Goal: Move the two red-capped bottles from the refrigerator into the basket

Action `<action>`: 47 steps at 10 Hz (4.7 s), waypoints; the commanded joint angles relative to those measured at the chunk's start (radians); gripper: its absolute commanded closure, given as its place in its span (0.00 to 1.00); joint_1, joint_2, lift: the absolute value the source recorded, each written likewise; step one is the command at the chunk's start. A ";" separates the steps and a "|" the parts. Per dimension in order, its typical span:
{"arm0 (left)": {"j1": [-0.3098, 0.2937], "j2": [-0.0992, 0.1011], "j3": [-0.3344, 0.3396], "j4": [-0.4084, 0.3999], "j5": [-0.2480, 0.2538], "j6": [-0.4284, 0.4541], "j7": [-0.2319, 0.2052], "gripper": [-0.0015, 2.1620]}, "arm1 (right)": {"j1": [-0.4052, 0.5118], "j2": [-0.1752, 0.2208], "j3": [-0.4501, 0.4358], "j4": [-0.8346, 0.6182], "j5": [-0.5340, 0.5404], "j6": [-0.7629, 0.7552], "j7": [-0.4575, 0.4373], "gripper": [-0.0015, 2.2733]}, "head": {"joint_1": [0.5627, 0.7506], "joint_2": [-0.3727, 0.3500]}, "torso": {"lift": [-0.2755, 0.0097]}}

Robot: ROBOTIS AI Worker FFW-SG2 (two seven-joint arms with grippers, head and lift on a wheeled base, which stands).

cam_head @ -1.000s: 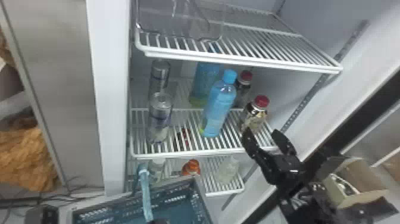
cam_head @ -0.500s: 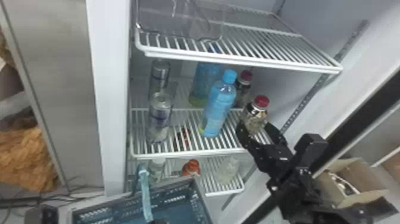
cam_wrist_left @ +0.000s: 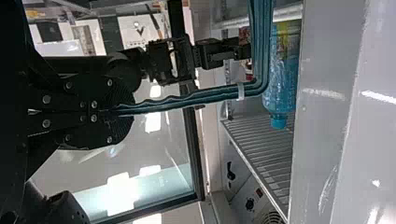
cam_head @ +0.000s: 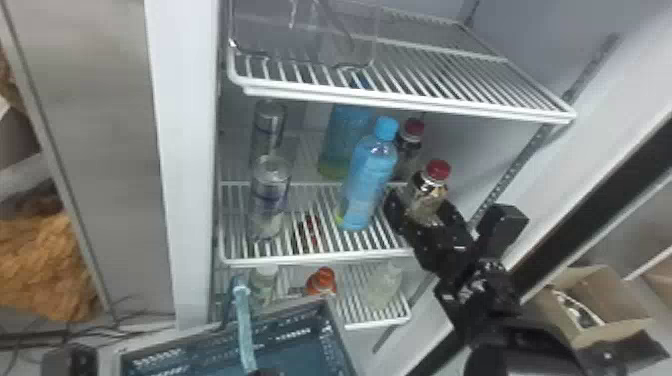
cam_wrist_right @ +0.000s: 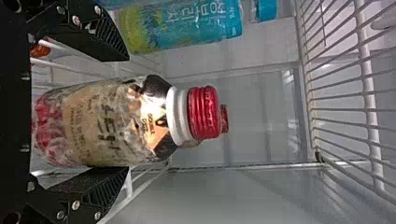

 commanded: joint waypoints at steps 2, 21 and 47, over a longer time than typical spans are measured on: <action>0.001 0.000 0.002 0.000 -0.002 0.000 0.001 0.55 | -0.018 -0.005 0.000 0.013 0.000 0.012 -0.007 0.09 | 0.70 0.03 | 0.97; 0.003 0.002 0.000 0.000 -0.004 0.000 0.004 0.55 | 0.558 0.023 -0.161 -0.714 -0.125 0.287 -0.039 0.56 | 0.70 0.03 | 0.97; -0.007 0.002 -0.006 0.007 0.000 -0.005 0.014 0.55 | 0.566 0.012 -0.179 -0.684 -0.438 0.660 0.351 0.06 | 0.70 0.03 | 0.97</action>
